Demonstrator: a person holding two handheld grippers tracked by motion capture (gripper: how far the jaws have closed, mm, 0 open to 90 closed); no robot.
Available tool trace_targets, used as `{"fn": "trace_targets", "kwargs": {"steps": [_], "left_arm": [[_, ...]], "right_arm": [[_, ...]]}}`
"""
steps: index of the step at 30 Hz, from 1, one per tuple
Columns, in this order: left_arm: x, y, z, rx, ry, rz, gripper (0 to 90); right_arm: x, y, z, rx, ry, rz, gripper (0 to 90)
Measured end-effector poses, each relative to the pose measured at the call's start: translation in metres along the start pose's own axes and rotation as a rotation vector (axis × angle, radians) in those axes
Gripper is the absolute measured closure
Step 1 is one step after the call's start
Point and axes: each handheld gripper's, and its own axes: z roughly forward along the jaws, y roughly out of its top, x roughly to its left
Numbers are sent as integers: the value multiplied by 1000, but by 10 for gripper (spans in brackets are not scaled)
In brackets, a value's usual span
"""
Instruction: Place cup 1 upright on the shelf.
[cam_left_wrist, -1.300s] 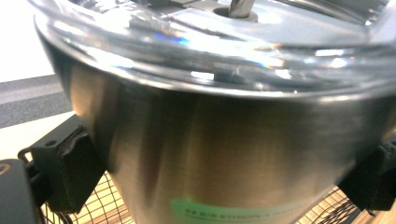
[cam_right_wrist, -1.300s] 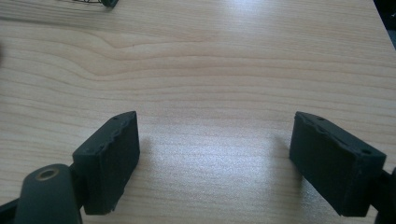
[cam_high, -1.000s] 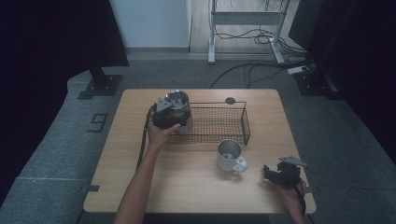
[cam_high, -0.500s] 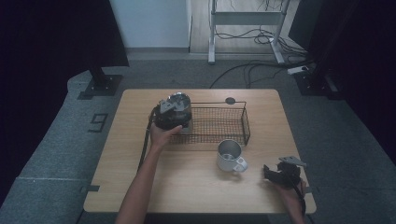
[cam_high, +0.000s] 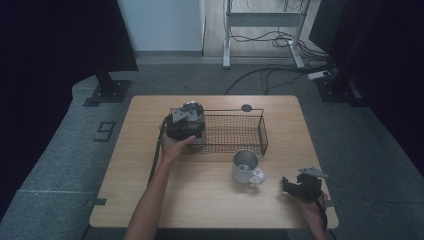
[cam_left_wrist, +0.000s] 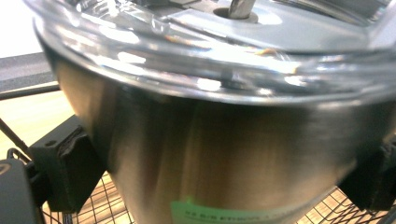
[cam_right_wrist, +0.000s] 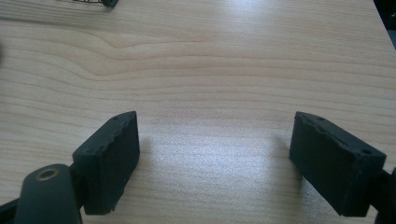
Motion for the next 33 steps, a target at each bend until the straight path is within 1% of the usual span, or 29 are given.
{"fn": "trace_targets", "kwargs": {"steps": [4, 10, 16, 21, 33], "left_arm": [[-1, -1, 1, 7, 0, 7, 42], [-2, -3, 4, 16, 4, 2, 42], [-3, -7, 7, 31, 16, 5, 42], [-4, -9, 9, 38, 16, 4, 42], [-4, -10, 10, 39, 19, 4, 42]], "right_arm": [[0, 0, 0, 0, 0, 0, 157], [0, 0, 0, 0, 0, 0, 157], [0, 0, 0, 0, 0, 0, 156], [0, 0, 0, 0, 0, 0, 156], [0, 0, 0, -1, 0, 2, 156]]}}
